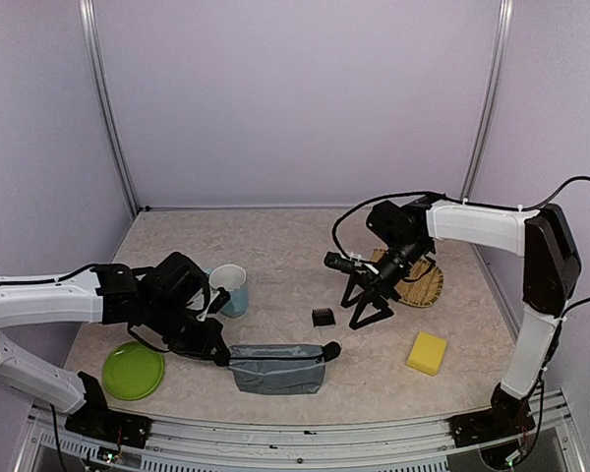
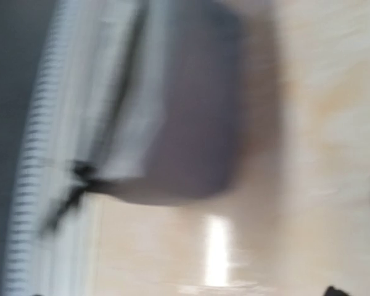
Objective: Sort the hair-cutting tools
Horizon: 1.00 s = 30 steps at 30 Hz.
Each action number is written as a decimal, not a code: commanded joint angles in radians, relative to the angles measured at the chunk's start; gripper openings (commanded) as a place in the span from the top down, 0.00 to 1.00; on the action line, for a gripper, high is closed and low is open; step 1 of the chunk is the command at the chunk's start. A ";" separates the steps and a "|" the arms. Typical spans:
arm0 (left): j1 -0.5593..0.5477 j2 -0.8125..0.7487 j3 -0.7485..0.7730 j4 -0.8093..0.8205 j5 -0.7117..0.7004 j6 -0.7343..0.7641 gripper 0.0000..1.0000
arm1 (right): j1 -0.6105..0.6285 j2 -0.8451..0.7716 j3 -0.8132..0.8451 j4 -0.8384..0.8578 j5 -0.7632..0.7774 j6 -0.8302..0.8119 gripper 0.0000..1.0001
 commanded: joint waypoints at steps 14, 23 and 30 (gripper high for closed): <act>0.050 -0.079 0.072 -0.057 -0.138 0.031 0.58 | 0.088 0.181 0.120 0.369 0.494 -0.091 0.08; 0.051 -0.079 0.060 -0.032 -0.132 0.032 0.57 | 0.137 0.305 0.203 0.318 0.572 -0.115 0.16; 0.052 -0.087 0.060 -0.035 -0.135 0.029 0.57 | 0.149 0.370 0.235 0.243 0.595 -0.120 0.33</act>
